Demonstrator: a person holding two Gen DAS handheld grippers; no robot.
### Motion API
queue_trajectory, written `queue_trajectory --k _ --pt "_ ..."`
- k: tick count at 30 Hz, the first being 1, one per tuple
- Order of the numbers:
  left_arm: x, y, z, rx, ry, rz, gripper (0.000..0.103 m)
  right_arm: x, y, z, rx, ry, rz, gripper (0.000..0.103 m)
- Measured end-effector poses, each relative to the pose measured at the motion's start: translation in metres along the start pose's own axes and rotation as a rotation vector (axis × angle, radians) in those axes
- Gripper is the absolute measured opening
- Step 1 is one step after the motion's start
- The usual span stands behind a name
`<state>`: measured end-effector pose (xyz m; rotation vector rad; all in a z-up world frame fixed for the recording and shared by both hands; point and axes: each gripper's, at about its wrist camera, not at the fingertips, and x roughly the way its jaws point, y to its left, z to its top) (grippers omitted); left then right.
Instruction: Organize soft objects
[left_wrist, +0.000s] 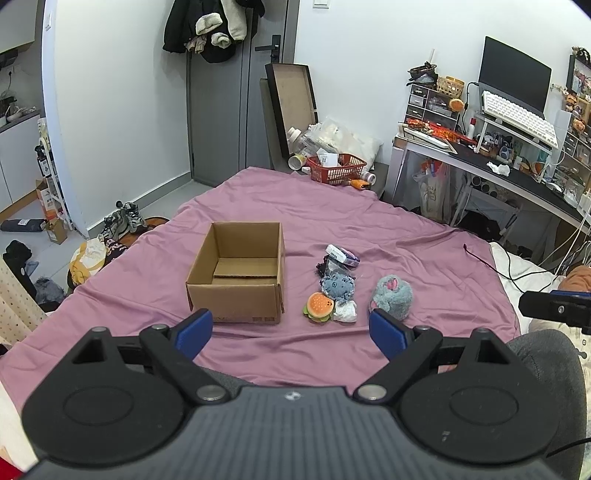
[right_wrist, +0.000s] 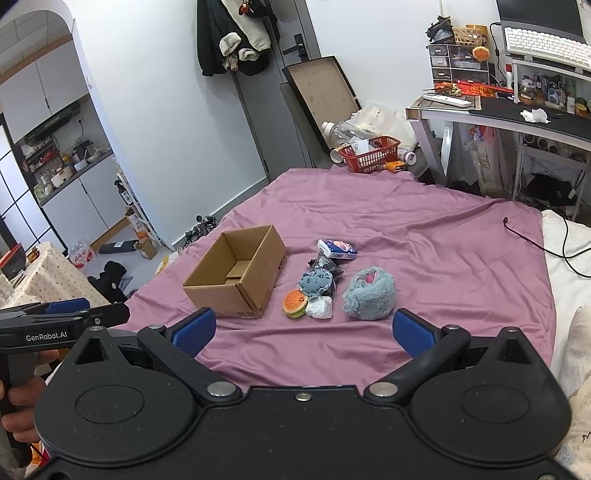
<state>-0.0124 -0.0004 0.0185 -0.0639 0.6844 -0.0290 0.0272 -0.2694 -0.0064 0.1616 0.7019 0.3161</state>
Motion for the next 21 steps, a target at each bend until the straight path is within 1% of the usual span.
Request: queue_trajectory --k 12,17,21 --pt "-0.001 -0.002 0.002 0.000 -0.003 -0.005 0.091 0.007 -0.003 -0.001 0.006 0.017 0.000 0.103" --pt "0.002 -0.002 0.003 -0.012 -0.001 0.001 0.091 0.011 -0.006 0.000 0.007 -0.003 -0.004 0.103" --pt "0.010 -0.002 0.006 -0.030 0.001 0.001 0.091 0.015 -0.011 0.003 0.023 -0.012 0.014 0.103"
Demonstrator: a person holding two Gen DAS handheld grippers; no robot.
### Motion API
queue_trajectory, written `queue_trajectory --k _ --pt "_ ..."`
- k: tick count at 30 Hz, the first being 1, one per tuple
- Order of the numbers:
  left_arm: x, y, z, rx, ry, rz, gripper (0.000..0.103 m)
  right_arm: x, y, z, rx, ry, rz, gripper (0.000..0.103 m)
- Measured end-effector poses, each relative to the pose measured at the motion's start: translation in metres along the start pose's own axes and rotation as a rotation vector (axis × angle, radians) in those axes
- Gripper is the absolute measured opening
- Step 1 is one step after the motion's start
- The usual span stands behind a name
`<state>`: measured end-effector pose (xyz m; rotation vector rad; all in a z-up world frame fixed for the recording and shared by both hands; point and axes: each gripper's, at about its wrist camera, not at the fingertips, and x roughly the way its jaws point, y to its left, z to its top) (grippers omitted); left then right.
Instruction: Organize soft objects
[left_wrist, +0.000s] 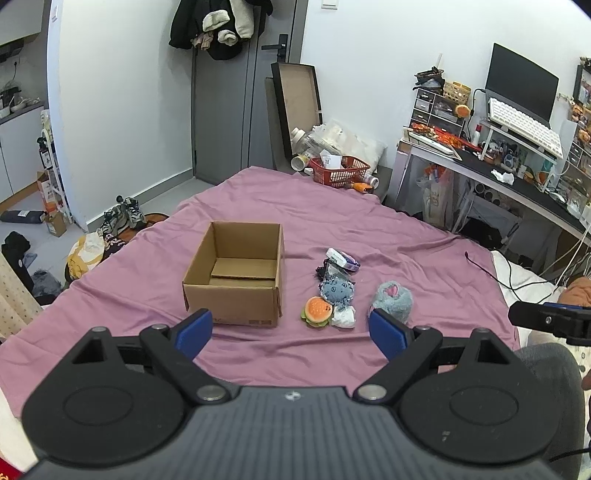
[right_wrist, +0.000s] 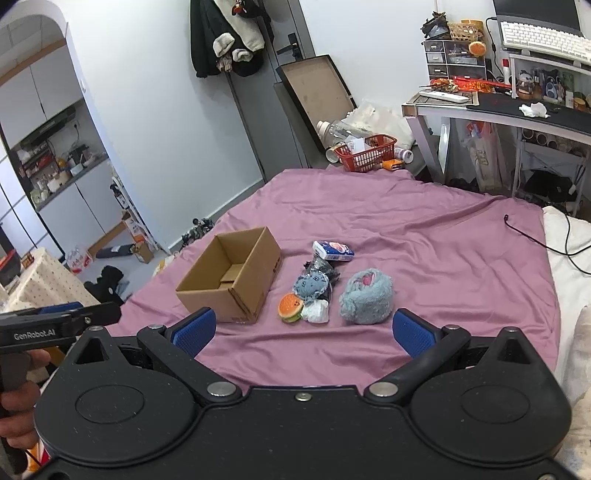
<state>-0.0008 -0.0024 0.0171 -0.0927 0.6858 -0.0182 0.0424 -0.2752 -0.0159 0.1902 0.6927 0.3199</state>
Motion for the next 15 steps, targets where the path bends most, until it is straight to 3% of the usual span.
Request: queue_trajectory --k 15 --pt "0.049 -0.015 0.010 -0.014 0.030 -0.003 0.091 0.037 -0.041 0.006 0.070 0.051 0.003 0.103"
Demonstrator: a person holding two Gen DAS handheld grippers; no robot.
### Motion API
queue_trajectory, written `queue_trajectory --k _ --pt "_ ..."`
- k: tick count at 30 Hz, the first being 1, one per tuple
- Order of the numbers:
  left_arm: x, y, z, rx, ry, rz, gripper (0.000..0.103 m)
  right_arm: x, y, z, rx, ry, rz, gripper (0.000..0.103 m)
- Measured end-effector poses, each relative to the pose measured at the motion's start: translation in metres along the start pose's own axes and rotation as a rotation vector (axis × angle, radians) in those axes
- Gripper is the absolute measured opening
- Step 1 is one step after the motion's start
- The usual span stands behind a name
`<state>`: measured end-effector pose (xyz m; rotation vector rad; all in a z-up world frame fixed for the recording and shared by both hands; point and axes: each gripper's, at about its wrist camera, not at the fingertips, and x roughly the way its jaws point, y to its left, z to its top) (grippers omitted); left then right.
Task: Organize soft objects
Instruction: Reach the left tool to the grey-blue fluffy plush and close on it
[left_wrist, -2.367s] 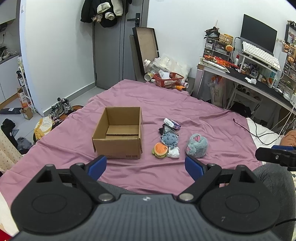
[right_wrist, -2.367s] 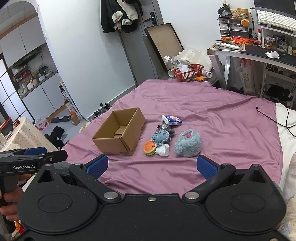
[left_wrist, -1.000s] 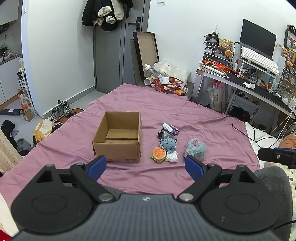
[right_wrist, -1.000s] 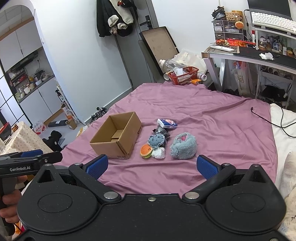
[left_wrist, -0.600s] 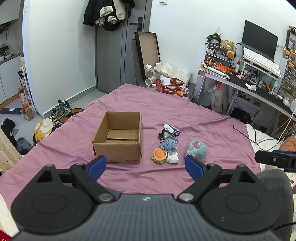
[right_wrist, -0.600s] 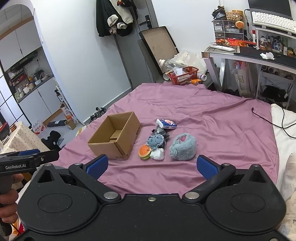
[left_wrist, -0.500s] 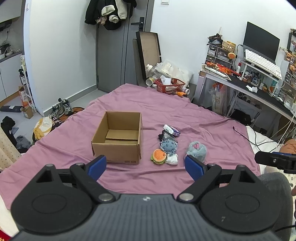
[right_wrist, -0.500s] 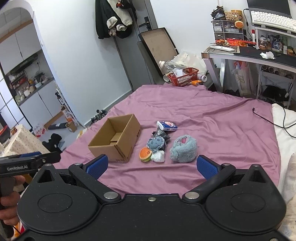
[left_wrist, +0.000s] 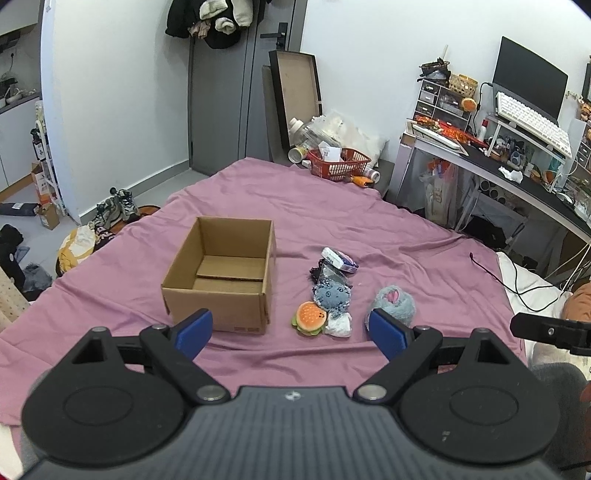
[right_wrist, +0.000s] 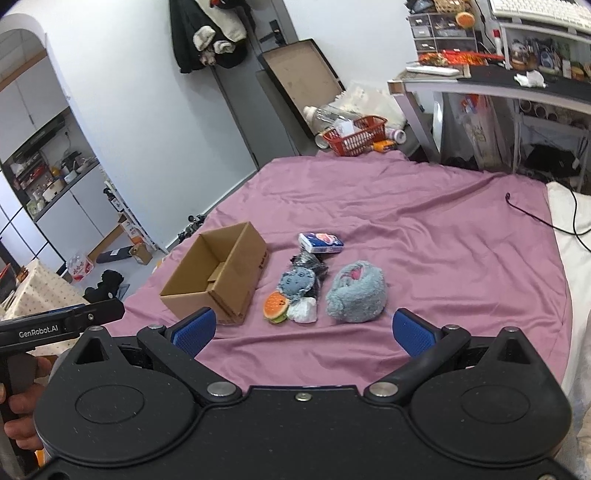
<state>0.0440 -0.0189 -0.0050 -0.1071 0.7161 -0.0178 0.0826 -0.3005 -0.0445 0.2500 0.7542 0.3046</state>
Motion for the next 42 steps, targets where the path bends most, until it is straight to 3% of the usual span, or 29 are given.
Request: queue_trajectory --k 12,17,19,27,34,42 --pt "0.045 -0.024 0.009 0.003 0.029 -0.023 0.088 0.022 -0.045 0.011 0.096 -0.005 -0.013 0.102" --pt "0.063 -0.034 0.013 -0.008 0.038 -0.032 0.088 0.039 -0.068 0.013 0.194 0.014 -0.026 0.090" --pt "0.072 -0.038 0.013 -0.007 0.042 -0.030 0.087 0.047 -0.077 0.013 0.234 0.029 -0.022 0.089" --pt "0.108 -0.044 0.010 -0.042 0.097 -0.029 0.072 0.070 -0.089 0.019 0.306 0.056 0.014 0.088" --pt "0.136 -0.057 0.013 -0.043 0.125 -0.062 0.065 0.092 -0.096 0.026 0.360 0.057 0.001 0.088" --pt "0.170 -0.076 0.019 -0.008 0.152 -0.104 0.056 0.118 -0.112 0.023 0.445 0.051 0.018 0.078"
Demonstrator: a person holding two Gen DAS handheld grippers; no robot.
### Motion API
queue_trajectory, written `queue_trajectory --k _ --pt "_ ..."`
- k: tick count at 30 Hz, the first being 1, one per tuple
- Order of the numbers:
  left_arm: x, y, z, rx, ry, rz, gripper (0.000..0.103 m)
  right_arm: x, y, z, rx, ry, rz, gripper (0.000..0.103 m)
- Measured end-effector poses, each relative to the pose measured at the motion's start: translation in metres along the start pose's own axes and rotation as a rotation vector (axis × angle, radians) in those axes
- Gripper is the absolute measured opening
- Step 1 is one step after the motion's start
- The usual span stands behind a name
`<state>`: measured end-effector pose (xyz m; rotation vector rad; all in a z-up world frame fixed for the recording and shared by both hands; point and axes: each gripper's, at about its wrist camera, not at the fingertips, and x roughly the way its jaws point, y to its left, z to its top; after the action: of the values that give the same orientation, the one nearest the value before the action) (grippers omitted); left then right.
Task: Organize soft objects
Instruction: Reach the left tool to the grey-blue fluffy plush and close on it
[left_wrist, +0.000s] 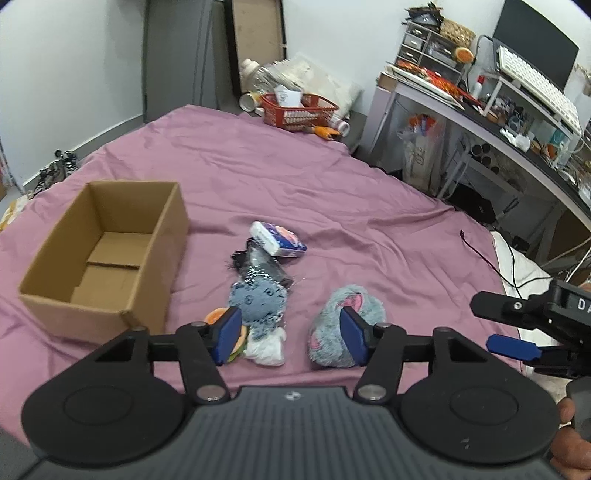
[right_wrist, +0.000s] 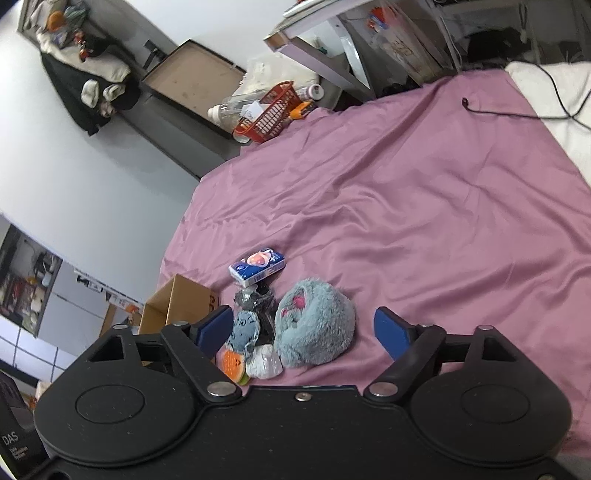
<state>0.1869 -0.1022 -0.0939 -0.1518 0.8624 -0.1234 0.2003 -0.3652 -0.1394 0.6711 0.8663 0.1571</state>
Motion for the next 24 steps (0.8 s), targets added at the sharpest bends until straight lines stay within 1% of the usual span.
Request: queue_trajectory --k 2,4,8,12,19,22,24 --pt "0.009 -0.001 0.003 0.004 0.011 -0.004 0.054 0.009 -0.005 0.001 0.026 0.011 0.025 0.074" --pt "0.019 -0.001 0.005 -0.007 0.031 -0.020 0.051 0.019 -0.012 0.003 0.061 0.027 0.021 0.072" --pt "0.041 0.000 0.009 -0.028 0.069 -0.034 0.047 0.035 -0.023 0.005 0.126 0.060 0.021 0.064" --pt "0.061 -0.005 0.011 -0.024 0.106 -0.056 0.044 0.050 -0.028 0.006 0.151 0.088 0.032 0.062" --pt "0.094 -0.015 0.014 -0.022 0.155 -0.095 0.038 0.071 -0.036 0.008 0.205 0.152 0.045 0.050" --pt "0.109 -0.018 0.013 -0.024 0.183 -0.108 0.036 0.078 -0.041 0.008 0.229 0.173 0.041 0.049" --pt "0.119 -0.019 0.013 -0.025 0.205 -0.119 0.031 0.083 -0.041 0.008 0.230 0.188 0.041 0.049"
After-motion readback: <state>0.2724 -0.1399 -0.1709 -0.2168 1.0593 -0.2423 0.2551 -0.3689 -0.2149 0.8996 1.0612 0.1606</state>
